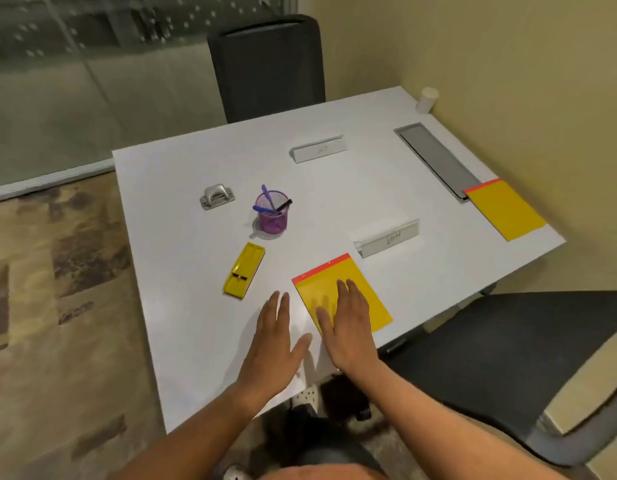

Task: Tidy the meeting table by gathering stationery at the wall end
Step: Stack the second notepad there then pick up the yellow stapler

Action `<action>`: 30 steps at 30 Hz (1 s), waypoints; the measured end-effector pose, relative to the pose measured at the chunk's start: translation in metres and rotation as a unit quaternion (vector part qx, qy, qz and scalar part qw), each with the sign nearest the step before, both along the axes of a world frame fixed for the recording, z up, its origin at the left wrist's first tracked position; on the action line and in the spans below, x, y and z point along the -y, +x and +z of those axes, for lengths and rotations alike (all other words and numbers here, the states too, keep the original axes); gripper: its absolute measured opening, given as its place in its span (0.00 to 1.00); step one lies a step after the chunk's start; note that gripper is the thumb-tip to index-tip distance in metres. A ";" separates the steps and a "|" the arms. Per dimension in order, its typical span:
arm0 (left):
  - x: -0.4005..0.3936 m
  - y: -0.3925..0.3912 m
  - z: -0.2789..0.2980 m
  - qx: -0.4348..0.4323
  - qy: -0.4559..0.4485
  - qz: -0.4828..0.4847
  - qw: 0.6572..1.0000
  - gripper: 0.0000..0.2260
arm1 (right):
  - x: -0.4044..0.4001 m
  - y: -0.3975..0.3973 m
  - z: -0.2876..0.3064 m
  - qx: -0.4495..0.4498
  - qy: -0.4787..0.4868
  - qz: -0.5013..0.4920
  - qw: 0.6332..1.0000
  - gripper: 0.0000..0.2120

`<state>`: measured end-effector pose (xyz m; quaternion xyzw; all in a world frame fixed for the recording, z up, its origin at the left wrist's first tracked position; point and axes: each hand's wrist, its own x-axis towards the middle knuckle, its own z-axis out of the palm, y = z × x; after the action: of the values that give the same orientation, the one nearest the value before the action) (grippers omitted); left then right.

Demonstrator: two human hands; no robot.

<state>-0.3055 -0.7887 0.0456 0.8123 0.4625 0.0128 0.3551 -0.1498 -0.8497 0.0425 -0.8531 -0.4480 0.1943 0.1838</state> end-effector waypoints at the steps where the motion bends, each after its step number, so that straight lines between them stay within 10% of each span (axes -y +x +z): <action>1: -0.005 0.011 -0.005 0.009 -0.045 0.019 0.999 0.37 | -0.006 0.012 -0.006 -0.020 -0.010 -0.017 1.000 0.37; 10: -0.028 0.090 -0.043 0.038 -0.328 0.248 0.911 0.28 | -0.039 0.111 -0.058 -0.099 -0.137 -0.085 0.982 0.29; 30: -0.034 0.101 -0.060 0.076 -0.436 0.381 0.812 0.27 | -0.069 0.163 -0.065 -0.259 -0.102 -0.119 0.953 0.18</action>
<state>-0.2042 -0.7543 -0.0143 0.3273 0.6637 0.0065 0.6725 0.0132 -0.7803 -0.0224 -0.8345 -0.2583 0.4302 0.2275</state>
